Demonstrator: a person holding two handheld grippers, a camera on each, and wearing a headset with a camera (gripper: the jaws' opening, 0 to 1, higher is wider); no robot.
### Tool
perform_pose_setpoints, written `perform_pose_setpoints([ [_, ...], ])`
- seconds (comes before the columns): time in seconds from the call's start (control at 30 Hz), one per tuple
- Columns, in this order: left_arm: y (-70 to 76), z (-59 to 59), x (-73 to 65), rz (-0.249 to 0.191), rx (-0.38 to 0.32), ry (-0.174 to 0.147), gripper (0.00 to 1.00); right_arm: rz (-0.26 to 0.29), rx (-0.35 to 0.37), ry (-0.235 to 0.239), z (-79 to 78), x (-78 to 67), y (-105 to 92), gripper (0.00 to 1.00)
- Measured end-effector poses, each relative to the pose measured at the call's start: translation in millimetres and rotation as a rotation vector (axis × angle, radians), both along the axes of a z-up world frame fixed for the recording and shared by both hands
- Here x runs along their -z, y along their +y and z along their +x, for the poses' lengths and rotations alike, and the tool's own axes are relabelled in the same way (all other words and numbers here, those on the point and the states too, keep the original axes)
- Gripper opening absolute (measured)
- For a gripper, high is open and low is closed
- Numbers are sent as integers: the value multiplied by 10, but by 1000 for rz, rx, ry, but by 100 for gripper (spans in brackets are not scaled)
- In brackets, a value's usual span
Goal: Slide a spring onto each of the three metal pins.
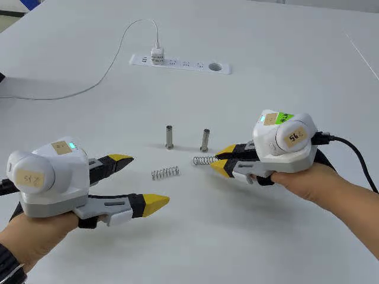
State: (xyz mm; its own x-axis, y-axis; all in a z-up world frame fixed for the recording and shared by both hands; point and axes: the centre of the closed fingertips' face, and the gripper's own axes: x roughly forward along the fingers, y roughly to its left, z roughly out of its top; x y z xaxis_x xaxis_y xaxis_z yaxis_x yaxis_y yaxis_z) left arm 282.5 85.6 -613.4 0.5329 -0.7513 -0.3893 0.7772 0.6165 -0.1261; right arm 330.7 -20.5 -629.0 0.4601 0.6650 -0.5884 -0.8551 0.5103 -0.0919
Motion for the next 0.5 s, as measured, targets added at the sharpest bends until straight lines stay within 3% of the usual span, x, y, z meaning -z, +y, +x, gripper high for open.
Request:
perform_pose_setpoints([
  [0.5,-15,-3,-22,-4,3,-4,70,1,4,-11,53,-171,0,12],
])
